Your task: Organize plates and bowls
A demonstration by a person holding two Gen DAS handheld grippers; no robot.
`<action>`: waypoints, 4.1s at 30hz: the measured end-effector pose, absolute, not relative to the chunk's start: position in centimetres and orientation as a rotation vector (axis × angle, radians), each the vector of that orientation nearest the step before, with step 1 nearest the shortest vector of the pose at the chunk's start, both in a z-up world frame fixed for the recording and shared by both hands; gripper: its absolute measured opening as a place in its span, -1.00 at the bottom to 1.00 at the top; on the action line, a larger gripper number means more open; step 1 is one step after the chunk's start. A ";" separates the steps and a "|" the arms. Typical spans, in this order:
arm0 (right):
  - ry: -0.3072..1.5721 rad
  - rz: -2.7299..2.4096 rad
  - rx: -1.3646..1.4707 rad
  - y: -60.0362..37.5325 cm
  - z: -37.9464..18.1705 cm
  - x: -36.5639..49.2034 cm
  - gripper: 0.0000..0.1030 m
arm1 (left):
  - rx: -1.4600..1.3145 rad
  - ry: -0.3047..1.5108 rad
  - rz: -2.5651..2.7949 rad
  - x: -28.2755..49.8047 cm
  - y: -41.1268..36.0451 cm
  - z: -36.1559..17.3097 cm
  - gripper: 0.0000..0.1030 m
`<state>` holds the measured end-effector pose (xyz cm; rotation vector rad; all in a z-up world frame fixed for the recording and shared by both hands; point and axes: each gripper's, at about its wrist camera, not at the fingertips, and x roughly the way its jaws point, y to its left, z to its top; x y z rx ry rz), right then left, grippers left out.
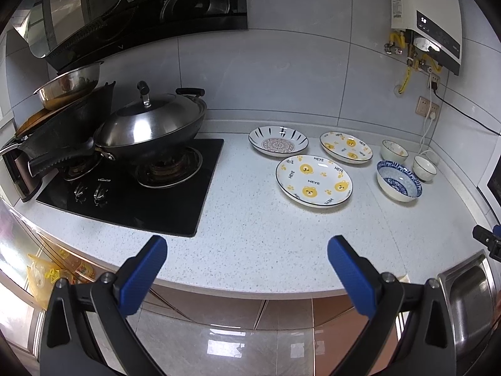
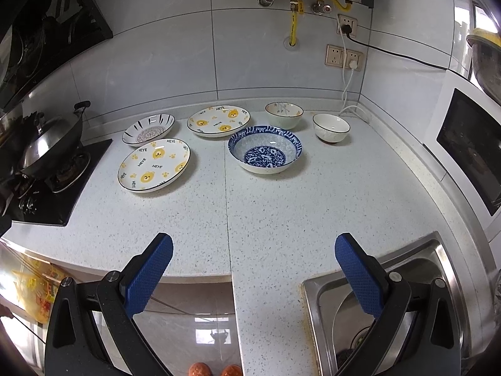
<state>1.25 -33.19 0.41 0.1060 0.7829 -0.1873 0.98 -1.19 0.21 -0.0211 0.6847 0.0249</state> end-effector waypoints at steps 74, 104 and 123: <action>1.207 0.162 0.060 -25.8 -17.9 36.7 0.53 | -0.081 1.136 -0.182 37.6 -5.3 -18.0 0.73; 1.195 0.257 0.081 -26.0 -17.4 36.9 -0.35 | 0.002 1.227 -0.197 38.8 -5.0 -19.4 0.81; 1.201 0.271 0.126 -27.3 -17.5 36.9 -0.52 | 0.077 1.272 -0.246 39.6 -5.9 -19.7 0.98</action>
